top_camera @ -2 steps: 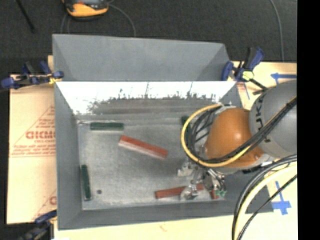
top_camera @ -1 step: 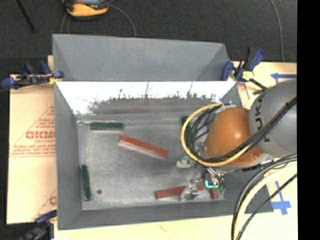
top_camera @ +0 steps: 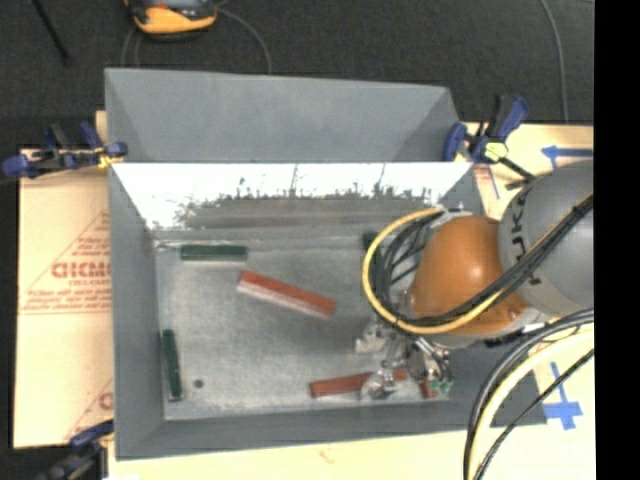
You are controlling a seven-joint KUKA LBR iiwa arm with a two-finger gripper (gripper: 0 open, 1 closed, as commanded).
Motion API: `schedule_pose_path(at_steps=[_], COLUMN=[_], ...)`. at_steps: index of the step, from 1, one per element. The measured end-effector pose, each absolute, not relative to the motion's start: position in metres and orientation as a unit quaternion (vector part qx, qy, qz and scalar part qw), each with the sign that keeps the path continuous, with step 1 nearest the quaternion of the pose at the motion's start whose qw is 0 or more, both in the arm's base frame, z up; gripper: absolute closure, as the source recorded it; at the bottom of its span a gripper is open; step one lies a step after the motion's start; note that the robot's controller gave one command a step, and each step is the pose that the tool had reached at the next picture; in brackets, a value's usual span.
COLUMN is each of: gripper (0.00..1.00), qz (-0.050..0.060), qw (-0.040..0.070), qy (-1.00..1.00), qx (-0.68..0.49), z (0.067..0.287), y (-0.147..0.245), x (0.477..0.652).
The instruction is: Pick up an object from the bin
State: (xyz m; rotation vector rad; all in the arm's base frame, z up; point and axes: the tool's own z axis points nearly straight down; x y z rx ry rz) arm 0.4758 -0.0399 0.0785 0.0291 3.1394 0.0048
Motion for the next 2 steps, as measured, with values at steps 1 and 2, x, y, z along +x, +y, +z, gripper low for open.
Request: schedule_pose_path(at_steps=[1,2], gripper=[1.00,1.00], qz=[0.002,0.003], qw=[0.001,-0.008], qy=[1.000,0.999], qx=[0.009,-0.037], z=[0.0785,0.0796], y=[-0.0399,-0.0486], x=[0.4757,0.4843])
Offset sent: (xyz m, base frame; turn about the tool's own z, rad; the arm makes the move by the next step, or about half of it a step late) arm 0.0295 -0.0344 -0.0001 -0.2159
